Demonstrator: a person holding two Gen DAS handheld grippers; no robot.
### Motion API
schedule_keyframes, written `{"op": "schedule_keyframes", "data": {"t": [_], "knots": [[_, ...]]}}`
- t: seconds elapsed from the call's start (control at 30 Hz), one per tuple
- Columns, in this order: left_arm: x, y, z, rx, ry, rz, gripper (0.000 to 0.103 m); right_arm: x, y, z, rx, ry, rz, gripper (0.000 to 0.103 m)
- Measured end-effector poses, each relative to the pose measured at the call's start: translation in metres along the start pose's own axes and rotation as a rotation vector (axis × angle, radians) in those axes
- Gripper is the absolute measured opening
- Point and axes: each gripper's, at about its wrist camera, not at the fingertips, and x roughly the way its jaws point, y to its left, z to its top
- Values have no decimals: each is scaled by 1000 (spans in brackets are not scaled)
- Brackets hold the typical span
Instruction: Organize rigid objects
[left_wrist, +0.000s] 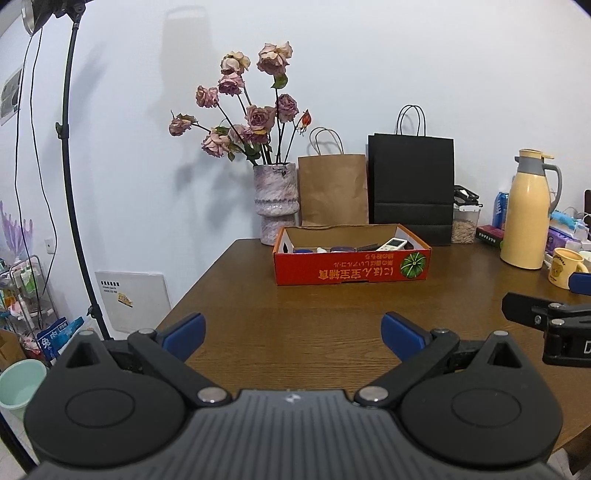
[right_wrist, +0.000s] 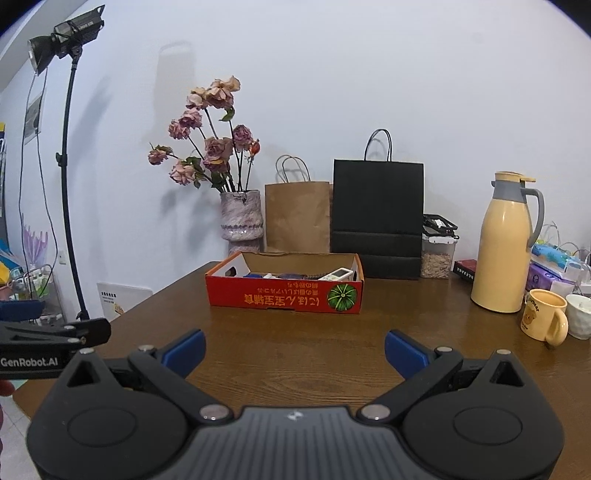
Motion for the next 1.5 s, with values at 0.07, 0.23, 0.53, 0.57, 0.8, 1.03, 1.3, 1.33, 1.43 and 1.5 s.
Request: {"op": "schedule_keyframes", "data": {"t": [0.07, 0.23, 0.53, 0.57, 0.8, 1.03, 1.3, 1.33, 1.43, 1.5], "knots": [[-2, 0, 1, -3, -4, -1, 103, -3, 0, 0, -5, -8, -1, 103], [-5, 0, 2, -2, -11, -5, 103, -6, 1, 2, -12, -13, 0, 103], [-5, 0, 1, -3, -11, -6, 103, -6, 2, 2, -14, -14, 0, 103], [-5, 0, 1, -2, -11, -5, 103, -6, 2, 2, -14, -14, 0, 103], [-5, 0, 1, -1, -11, -6, 103, -6, 2, 3, -14, -13, -2, 103], [-5, -3, -1, 5, -15, -13, 103, -6, 2, 3, -15, -14, -2, 103], [-6, -2, 0, 8, -20, -12, 103, -6, 2, 3, -15, -14, -2, 103], [-5, -2, 0, 9, -19, -11, 103, -6, 2, 2, -15, -14, -2, 103], [-5, -1, -1, 6, -18, -17, 103, -6, 2, 2, -15, -13, -2, 103], [-6, 0, -1, 3, -19, -19, 103, -6, -1, 2, -14, -12, -2, 103]]}}
